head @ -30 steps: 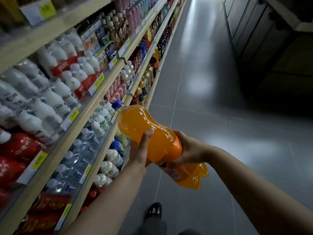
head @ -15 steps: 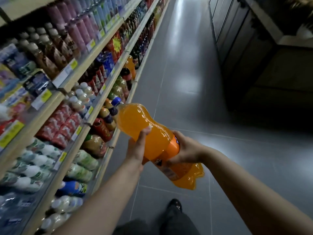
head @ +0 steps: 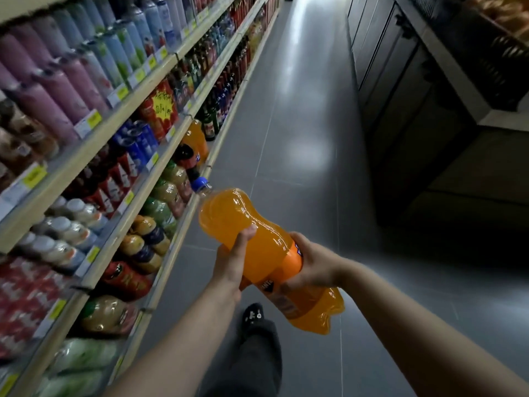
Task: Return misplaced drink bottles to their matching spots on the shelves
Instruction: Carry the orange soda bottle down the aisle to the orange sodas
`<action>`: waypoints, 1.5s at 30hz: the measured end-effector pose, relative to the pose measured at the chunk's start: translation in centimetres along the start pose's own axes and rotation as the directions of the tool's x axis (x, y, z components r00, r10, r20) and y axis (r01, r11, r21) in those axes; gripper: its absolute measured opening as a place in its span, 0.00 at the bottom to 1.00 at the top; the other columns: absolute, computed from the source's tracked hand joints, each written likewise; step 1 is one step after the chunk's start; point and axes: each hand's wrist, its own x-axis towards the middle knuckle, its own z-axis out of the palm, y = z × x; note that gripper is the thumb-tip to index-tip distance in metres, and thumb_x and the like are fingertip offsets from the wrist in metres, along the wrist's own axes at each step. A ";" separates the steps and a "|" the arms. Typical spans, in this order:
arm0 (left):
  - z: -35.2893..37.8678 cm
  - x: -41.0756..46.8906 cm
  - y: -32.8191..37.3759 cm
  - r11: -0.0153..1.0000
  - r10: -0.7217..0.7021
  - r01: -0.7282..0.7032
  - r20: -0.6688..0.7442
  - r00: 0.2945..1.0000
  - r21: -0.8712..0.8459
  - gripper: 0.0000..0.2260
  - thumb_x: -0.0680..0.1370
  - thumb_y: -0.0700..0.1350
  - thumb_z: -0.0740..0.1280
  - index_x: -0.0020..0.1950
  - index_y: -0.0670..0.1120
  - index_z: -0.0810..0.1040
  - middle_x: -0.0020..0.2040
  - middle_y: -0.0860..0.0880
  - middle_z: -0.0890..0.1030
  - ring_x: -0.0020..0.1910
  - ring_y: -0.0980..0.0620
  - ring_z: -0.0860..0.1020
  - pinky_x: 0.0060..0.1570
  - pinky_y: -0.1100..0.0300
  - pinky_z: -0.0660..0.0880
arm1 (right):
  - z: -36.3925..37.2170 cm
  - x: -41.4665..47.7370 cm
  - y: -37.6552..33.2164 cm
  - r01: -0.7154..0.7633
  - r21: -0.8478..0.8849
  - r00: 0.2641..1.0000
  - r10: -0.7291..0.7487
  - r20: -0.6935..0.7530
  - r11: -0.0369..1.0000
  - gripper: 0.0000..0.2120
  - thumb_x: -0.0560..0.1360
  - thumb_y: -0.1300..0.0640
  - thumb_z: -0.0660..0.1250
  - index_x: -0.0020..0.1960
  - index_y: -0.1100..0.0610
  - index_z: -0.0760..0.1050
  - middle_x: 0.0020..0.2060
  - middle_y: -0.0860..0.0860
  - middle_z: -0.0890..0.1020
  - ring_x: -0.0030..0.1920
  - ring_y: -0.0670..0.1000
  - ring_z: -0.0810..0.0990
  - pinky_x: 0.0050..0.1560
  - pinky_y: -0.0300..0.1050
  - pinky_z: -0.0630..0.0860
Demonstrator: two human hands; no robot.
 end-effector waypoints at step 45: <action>16.2 79.2 32.6 0.895 -0.365 0.221 -0.351 0.862 -0.387 0.43 0.49 0.71 0.69 0.61 0.57 0.67 0.51 0.48 0.78 0.48 0.45 0.78 0.42 0.49 0.77 | -56.8 74.8 -2.1 -0.020 -0.104 0.881 0.066 0.468 0.994 0.50 0.54 0.38 0.79 0.68 0.38 0.54 0.62 0.43 0.70 0.63 0.51 0.71 0.61 0.53 0.73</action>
